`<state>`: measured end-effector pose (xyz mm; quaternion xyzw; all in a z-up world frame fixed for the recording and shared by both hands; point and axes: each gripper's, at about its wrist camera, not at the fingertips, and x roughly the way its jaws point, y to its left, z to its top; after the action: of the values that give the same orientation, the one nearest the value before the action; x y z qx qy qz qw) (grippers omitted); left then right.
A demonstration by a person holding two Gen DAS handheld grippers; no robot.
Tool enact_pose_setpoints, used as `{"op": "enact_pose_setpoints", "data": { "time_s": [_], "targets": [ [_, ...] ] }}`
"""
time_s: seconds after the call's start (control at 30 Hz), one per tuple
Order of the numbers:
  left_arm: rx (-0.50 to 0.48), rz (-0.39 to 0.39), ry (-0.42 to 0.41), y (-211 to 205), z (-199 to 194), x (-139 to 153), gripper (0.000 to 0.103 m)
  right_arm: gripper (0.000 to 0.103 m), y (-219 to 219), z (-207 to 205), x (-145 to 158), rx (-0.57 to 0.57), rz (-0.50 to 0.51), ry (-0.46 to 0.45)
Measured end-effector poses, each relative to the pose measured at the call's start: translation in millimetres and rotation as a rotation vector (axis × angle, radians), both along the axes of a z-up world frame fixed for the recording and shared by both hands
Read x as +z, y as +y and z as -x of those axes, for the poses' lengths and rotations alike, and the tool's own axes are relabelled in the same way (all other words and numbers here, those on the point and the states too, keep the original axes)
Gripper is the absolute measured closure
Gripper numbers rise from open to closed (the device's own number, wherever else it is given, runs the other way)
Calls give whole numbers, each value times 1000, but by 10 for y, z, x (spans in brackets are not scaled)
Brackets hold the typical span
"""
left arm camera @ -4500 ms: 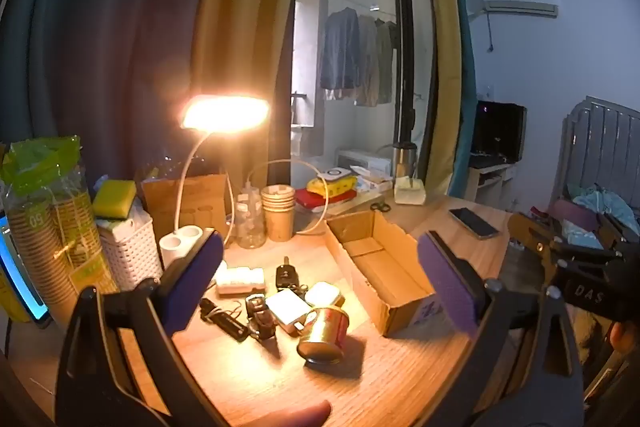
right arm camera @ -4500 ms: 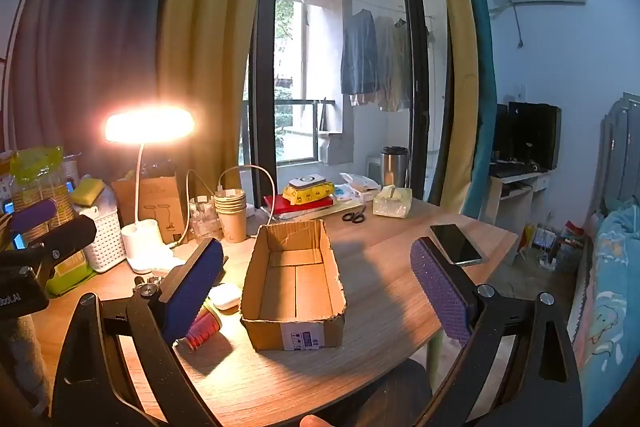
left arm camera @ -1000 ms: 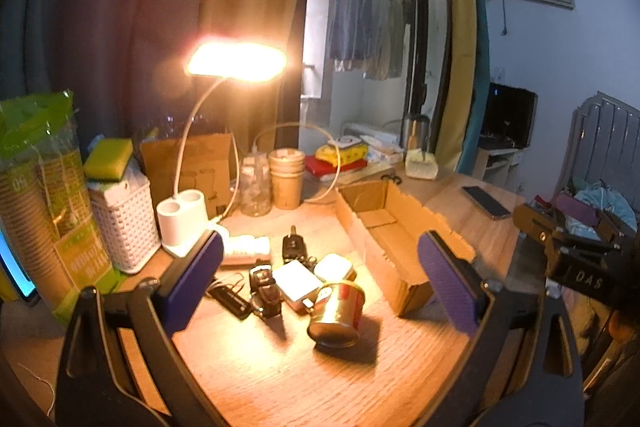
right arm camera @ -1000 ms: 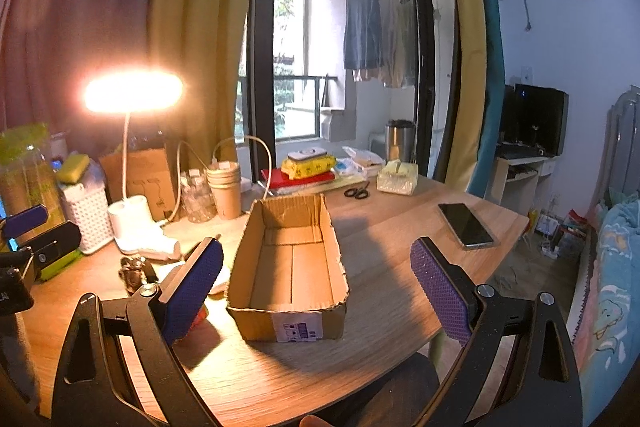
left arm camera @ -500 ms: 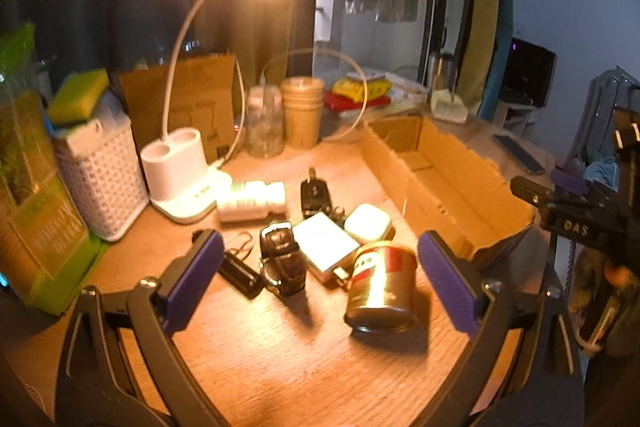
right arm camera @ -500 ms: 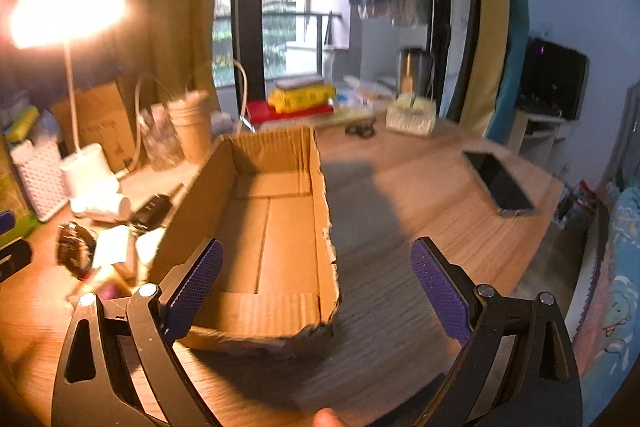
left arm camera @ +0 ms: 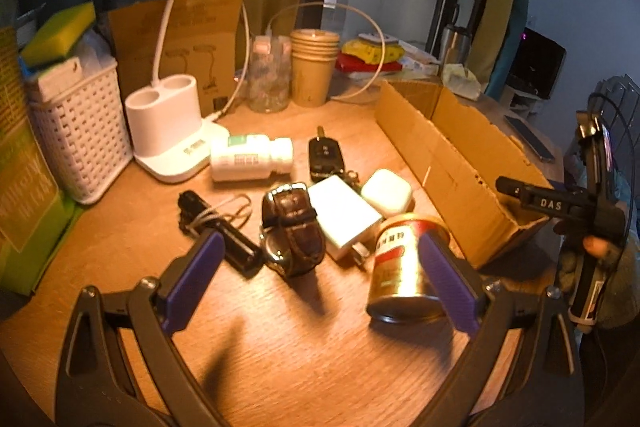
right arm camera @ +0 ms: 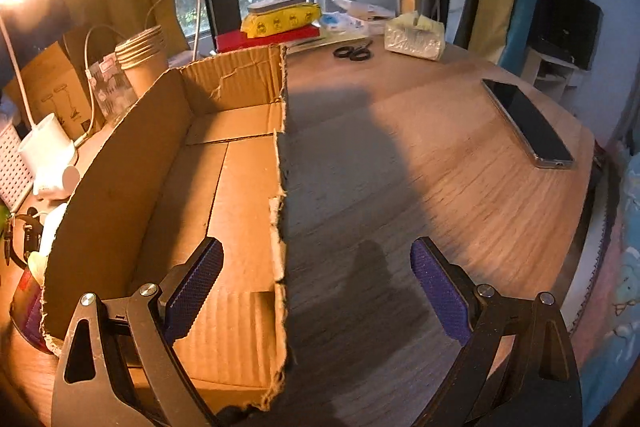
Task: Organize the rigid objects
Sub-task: 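Move the left tool toward the red-and-gold tin can while the right tool grips the box wall, then grasp the red-and-gold tin can with the left gripper and lift it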
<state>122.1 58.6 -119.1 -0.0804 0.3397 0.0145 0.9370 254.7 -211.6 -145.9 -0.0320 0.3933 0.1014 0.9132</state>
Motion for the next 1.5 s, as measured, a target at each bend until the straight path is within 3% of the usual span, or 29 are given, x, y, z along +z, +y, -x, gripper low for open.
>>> {"op": "enact_pose_setpoints", "data": {
  "time_s": [0.03, 0.1, 0.13, 0.2, 0.23, 0.27, 0.3, 0.4, 0.47, 0.57, 0.67, 0.73, 1.03, 1.23, 1.37, 1.5],
  "targets": [
    [-3, -2, 3, -8, -6, -11, 4, 9, 8, -13, -13, 5, -5, 12],
    [-7, -6, 10, -20, -24, -35, 4, 38, 31, -58, -53, 30, -35, 43],
    [-8, -6, 14, -23, -30, -46, 4, 44, 48, -71, -82, 41, -44, 60],
    [-5, -7, 19, -24, -42, -64, 4, 66, 84, -63, -85, 70, -59, 64],
    [-2, -8, 22, -20, -47, -72, 4, 71, 88, -56, -82, 75, -56, 62],
    [1, -7, 26, -14, -55, -80, 4, 85, 94, -46, -77, 79, -48, 66],
    [3, -3, 26, -9, -56, -84, 4, 92, 99, -23, -67, 86, -41, 62],
    [-1, -13, 20, -33, -47, -85, 4, 99, 83, 51, -37, 72, -36, 62],
    [-12, -17, 20, -56, -46, -87, 4, 98, 13, 84, 8, 64, -73, 78],
    [-31, -18, 12, -102, -32, -83, 4, 97, 8, 176, 119, 60, -42, 61],
    [-51, -23, -2, -152, -20, -76, 4, 95, 65, 185, 17, 65, -13, 81],
    [-66, -26, -8, -179, -18, -78, 4, 94, 38, 199, -11, 69, -68, 71],
    [-99, -15, -17, -255, 2, -88, 4, 93, 34, 206, 3, 49, -81, 19],
    [-129, -19, 2, -337, -12, -133, 5, 76, 13, 215, 2, 45, -91, 11],
    [-158, -31, 4, -418, 11, -134, 6, 76, 21, 230, 3, 49, -88, 5],
    [-173, -49, 9, -485, 20, -137, 15, 76, 14, 230, 1, 48, -88, 4]
  ]
}}
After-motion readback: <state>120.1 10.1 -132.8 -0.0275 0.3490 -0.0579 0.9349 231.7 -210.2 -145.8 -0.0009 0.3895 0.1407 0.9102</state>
